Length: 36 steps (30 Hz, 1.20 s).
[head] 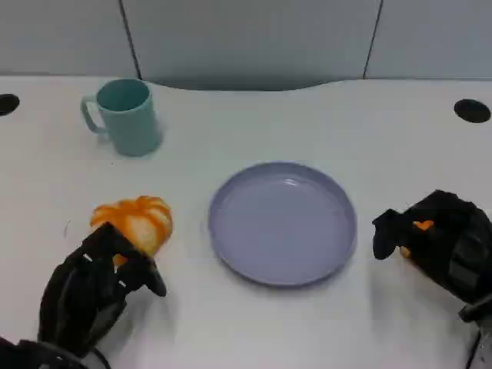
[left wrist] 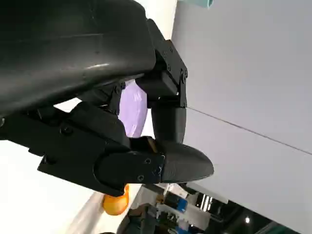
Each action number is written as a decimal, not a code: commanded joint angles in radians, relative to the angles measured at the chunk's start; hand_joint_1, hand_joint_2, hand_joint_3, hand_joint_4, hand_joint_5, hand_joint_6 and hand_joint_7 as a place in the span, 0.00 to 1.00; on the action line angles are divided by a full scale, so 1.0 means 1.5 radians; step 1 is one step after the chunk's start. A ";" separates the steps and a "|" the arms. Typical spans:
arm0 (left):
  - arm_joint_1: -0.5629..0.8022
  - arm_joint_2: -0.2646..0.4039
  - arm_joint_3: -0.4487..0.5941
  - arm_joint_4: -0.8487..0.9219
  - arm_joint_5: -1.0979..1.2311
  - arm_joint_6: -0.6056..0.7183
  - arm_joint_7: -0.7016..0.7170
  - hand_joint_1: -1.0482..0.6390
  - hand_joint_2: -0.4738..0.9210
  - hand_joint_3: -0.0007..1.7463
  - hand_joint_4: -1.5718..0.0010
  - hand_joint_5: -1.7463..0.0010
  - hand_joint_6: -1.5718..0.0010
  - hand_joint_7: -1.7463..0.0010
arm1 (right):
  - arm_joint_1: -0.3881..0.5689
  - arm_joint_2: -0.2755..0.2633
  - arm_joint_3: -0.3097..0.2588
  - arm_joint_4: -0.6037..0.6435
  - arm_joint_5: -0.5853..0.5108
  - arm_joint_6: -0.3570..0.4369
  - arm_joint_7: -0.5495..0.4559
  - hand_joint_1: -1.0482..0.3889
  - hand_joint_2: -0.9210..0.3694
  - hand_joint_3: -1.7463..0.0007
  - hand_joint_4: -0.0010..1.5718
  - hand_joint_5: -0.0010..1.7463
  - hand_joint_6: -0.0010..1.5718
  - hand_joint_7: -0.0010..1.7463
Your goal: Grasp the bread from the table and place it into the plate.
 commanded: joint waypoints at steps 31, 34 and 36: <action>0.033 0.129 -0.088 -0.236 0.325 -0.283 0.206 0.02 1.00 0.15 0.99 0.56 0.84 0.80 | -0.027 0.000 -0.025 0.020 0.009 0.013 0.017 0.35 0.04 1.00 0.48 0.80 0.75 0.11; -0.006 0.170 -0.087 -0.204 0.389 -0.334 0.279 0.02 1.00 0.15 1.00 0.61 0.87 0.84 | -0.030 0.000 -0.026 0.021 0.011 0.015 0.023 0.36 0.05 1.00 0.49 0.78 0.75 0.11; -0.034 0.195 -0.093 -0.174 0.430 -0.354 0.324 0.03 1.00 0.14 0.99 0.62 0.86 0.86 | -0.030 0.001 -0.025 0.019 0.010 0.009 0.023 0.36 0.04 1.00 0.49 0.77 0.74 0.11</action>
